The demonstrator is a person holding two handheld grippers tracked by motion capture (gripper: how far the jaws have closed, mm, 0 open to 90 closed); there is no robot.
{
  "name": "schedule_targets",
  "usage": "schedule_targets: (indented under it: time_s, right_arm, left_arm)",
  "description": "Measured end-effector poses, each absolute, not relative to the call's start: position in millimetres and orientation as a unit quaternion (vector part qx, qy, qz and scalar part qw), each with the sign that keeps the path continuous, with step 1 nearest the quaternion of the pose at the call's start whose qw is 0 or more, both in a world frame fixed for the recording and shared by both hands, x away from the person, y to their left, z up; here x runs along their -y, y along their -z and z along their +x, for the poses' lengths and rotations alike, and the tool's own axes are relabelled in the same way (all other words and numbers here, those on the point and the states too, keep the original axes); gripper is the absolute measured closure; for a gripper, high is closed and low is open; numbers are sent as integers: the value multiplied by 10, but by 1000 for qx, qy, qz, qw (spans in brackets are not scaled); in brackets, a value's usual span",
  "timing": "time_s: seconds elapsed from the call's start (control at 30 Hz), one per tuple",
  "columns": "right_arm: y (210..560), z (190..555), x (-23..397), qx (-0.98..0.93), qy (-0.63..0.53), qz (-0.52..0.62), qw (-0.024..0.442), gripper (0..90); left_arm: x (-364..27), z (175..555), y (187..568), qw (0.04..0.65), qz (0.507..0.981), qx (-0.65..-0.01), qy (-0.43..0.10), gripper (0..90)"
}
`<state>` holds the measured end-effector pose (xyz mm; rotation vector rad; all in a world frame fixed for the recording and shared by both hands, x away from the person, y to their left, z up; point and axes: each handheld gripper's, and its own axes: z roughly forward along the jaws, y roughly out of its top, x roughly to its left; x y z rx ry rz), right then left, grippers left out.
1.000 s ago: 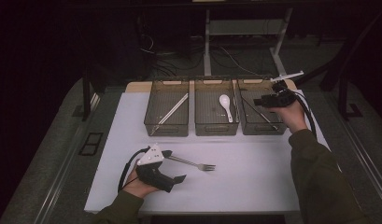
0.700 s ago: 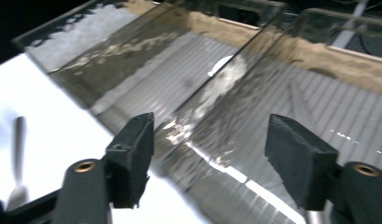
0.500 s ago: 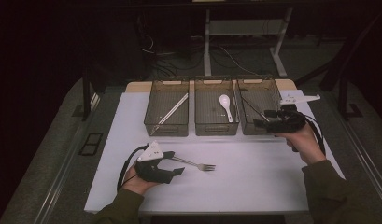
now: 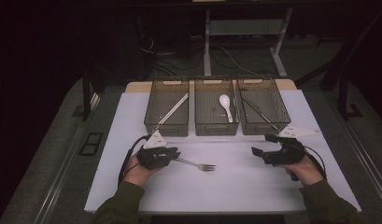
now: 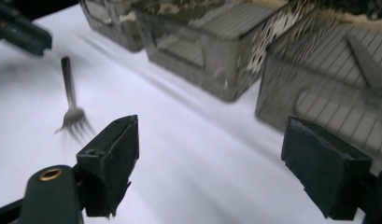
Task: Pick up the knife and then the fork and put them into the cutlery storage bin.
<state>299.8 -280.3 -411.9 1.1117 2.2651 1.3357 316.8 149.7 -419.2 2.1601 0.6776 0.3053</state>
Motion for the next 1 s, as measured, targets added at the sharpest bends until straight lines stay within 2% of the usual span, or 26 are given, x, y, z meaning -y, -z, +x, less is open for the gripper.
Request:
schedule_targets:
  time_s: [0.1,0.43,0.73,1.0]
  right_arm:
    - [4193,2872,2794,-791,-458,383,135,189]
    - [4272,2678,2829,-792,-458,381,136,189]
    - [4269,2683,2835,-791,-460,380,139,189]
    - [4268,2685,2840,-791,-460,379,139,189]
  left_arm:
    - [-1497,3265,4200,404,864,-272,-126,888]
    - [-1518,3448,4394,348,884,-291,-112,889]
    - [-1609,3389,4407,338,889,-294,-94,890]
    - [-1646,3189,4387,331,896,-288,-76,890]
